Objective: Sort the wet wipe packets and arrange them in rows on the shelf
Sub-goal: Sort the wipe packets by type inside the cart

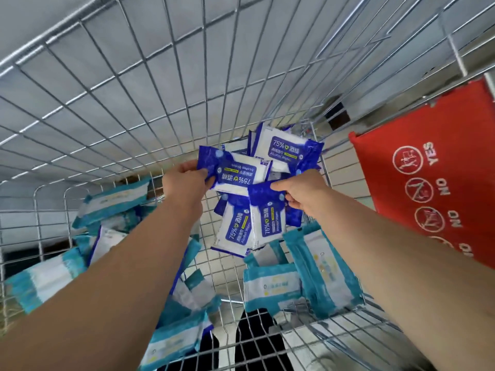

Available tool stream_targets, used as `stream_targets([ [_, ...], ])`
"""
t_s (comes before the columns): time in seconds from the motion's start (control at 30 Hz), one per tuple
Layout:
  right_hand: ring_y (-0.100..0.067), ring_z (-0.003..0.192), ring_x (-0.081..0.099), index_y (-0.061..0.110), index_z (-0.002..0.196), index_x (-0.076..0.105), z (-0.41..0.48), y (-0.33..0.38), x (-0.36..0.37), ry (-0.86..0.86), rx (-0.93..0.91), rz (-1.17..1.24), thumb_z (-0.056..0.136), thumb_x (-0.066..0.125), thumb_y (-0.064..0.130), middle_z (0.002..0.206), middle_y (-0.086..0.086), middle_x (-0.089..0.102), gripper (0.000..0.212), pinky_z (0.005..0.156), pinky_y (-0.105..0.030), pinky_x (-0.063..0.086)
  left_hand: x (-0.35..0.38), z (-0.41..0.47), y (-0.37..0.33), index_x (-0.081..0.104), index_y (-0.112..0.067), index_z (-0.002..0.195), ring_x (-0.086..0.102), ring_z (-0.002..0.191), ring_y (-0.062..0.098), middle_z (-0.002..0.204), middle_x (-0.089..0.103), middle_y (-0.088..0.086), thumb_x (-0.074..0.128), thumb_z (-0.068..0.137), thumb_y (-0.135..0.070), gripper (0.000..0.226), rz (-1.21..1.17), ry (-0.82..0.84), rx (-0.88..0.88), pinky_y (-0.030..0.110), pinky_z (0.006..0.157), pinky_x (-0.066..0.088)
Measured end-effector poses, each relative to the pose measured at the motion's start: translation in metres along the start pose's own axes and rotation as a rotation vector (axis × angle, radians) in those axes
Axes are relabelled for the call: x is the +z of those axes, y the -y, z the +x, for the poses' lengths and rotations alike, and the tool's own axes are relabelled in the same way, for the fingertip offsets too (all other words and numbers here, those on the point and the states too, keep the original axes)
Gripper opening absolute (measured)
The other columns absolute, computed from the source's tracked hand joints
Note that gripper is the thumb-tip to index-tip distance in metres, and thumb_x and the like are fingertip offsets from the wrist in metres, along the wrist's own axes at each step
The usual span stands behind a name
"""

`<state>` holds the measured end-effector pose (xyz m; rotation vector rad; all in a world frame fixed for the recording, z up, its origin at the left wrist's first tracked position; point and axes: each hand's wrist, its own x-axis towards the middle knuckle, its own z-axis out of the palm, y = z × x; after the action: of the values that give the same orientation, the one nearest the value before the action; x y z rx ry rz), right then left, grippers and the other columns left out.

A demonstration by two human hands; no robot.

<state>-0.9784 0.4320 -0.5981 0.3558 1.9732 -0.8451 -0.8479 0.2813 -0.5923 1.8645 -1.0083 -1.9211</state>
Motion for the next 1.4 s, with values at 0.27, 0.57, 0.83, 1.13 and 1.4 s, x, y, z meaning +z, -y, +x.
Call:
stream_targets([
  [0.27,-0.019,0.071,0.063,0.004,0.098,0.064,0.000,-0.026,0.008,-0.060,-0.061,-0.075,0.056,0.089,0.012,0.089,-0.007,0.069,0.049,0.062,-0.030,0.052,-0.031,-0.008,0.014,0.048,-0.020,0.106,0.065,0.081,0.017,0.087,0.062,-0.004,0.072,0.081,-0.008,0.037,0.588,0.103,0.184,0.035,0.079,0.054],
  [0.57,-0.011,0.061,0.052,0.005,0.084,0.058,-0.030,0.012,-0.024,-0.051,-0.050,0.572,0.087,0.066,0.007,0.069,-0.004,0.054,0.009,0.059,-0.021,0.055,-0.026,-0.005,0.010,0.056,0.003,0.112,0.068,0.084,0.026,0.109,0.064,0.017,0.057,0.092,-0.001,0.020,0.249,0.207,0.002,0.031,0.061,0.061],
  [0.83,-0.020,0.076,0.062,-0.003,0.085,0.061,-0.056,0.016,0.018,0.053,-0.232,0.302,0.086,0.059,-0.006,0.079,-0.011,0.062,0.004,0.078,-0.030,0.056,-0.058,-0.022,-0.015,0.051,-0.016,0.129,0.058,0.105,0.017,0.119,0.060,-0.002,0.055,0.093,-0.021,0.037,1.024,0.292,0.448,0.025,0.086,0.041],
  [1.13,-0.011,0.098,0.062,0.013,0.110,0.068,-0.128,-0.021,0.118,0.336,-0.748,-0.614,0.083,0.072,0.021,0.112,-0.002,0.069,0.029,0.086,-0.023,0.047,-0.205,-0.079,-0.069,0.058,-0.022,0.123,0.051,0.112,0.027,0.122,0.057,0.005,0.079,0.071,-0.041,0.059,1.604,0.120,0.595,0.039,0.094,0.041],
  [1.4,-0.021,0.090,0.057,0.013,0.115,0.055,-0.146,-0.043,0.164,0.316,-0.773,-0.802,0.084,0.071,0.023,0.099,-0.002,0.061,0.036,0.075,-0.030,0.043,-0.258,-0.091,-0.055,0.042,-0.022,0.138,0.052,0.116,0.022,0.133,0.054,0.003,0.077,0.076,-0.038,0.073,1.620,0.194,0.418,0.032,0.093,0.039],
])
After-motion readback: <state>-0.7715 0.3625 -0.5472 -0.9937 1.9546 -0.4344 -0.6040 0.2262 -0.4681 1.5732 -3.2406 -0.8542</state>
